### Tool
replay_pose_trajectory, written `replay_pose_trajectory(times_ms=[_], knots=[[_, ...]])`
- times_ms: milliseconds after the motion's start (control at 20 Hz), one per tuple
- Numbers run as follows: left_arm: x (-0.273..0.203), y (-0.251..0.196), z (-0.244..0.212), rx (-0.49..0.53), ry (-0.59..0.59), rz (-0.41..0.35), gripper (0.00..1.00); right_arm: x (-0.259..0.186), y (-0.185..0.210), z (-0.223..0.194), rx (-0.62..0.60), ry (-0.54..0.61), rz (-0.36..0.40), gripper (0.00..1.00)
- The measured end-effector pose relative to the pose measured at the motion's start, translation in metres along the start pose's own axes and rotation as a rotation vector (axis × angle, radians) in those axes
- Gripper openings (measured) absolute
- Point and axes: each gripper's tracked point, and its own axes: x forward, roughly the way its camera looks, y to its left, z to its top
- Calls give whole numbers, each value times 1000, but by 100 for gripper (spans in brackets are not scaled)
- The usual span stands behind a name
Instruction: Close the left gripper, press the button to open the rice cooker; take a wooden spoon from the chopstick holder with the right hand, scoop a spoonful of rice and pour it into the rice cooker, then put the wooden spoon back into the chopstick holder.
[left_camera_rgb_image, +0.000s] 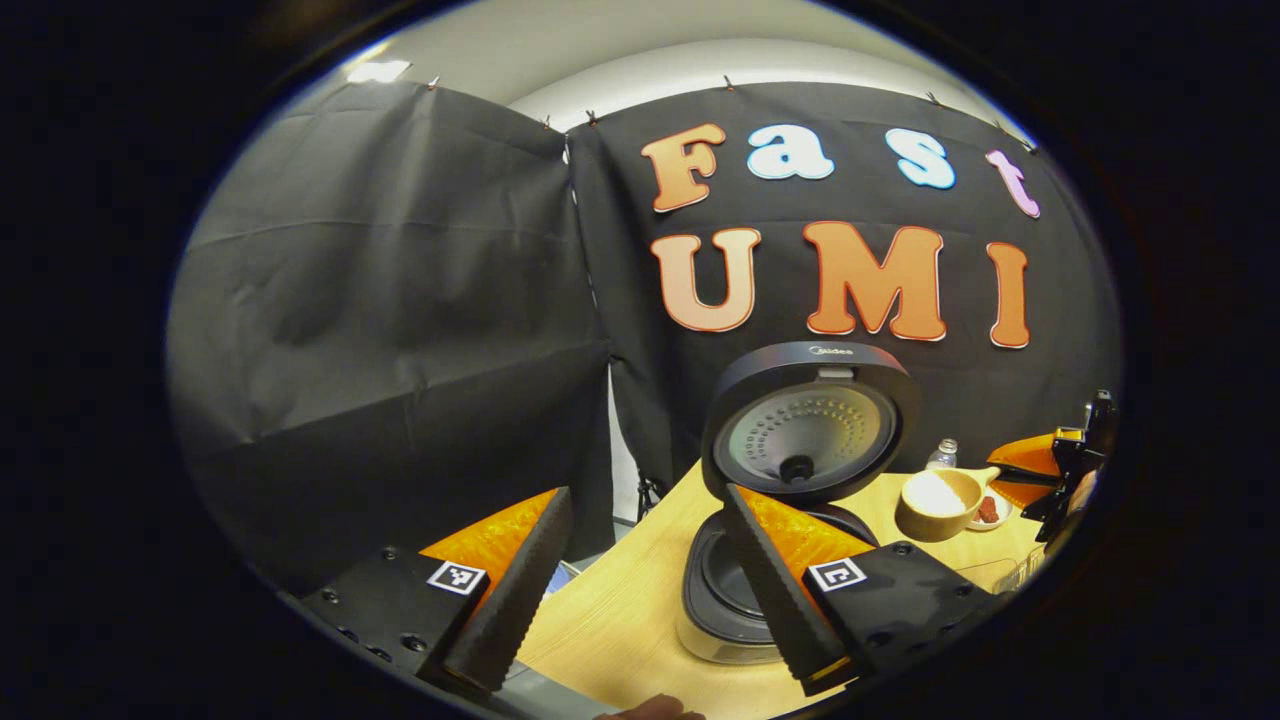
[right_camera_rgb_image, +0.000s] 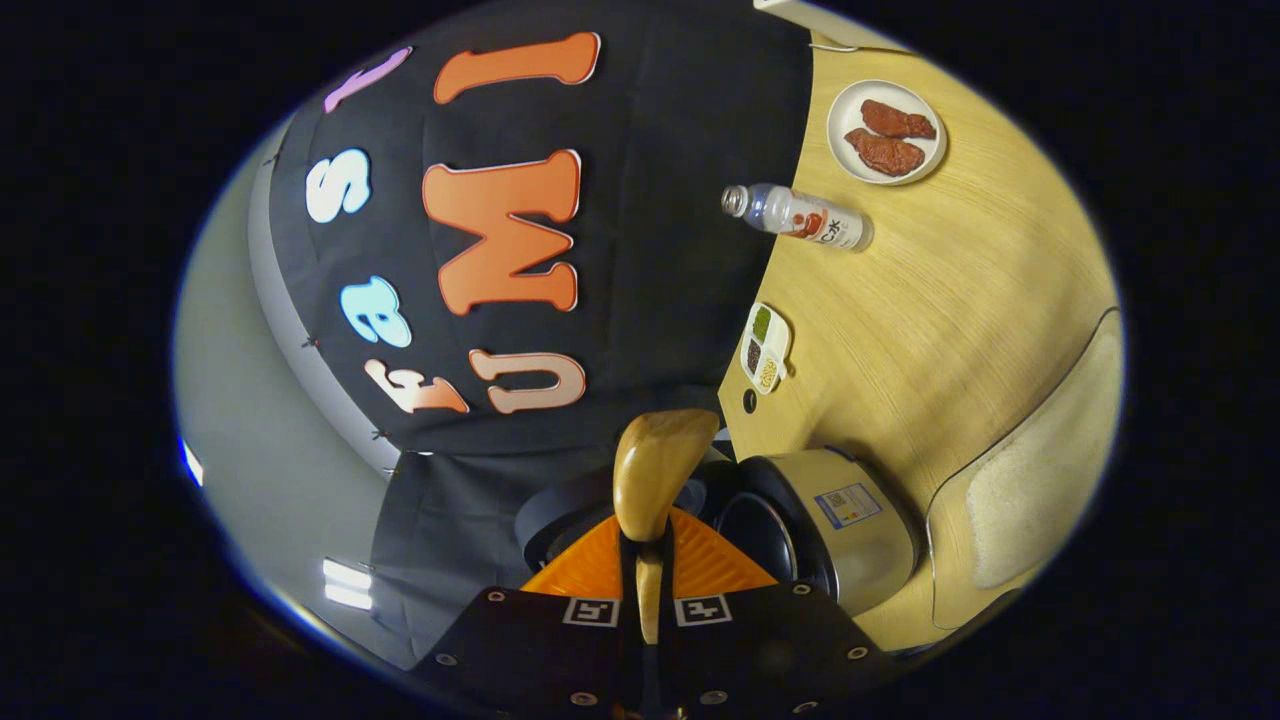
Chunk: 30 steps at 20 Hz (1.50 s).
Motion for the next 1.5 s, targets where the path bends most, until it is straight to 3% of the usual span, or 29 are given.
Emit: replay_pose_trajectory(times_ms=[400, 750, 1000, 1050, 1500], knots=[[-3, 37, -17, -19, 38, 24, 97, 58, -6, -35, -152, 22, -96, 6], [11, 45, -30, 17, 74, 6, 97, 76, -21, -34, -489, -71, -267, 6], [10, 58, -35, 18, 97, 36, 96, 80, -9, -44, -733, -83, -282, 6], [9, 59, -37, 19, 103, 42, 100, 80, -7, -45, -769, -87, -281, 6], [-2, 64, -39, 16, 103, 81, 99, 77, 12, -47, -1003, -109, -275, 6]])
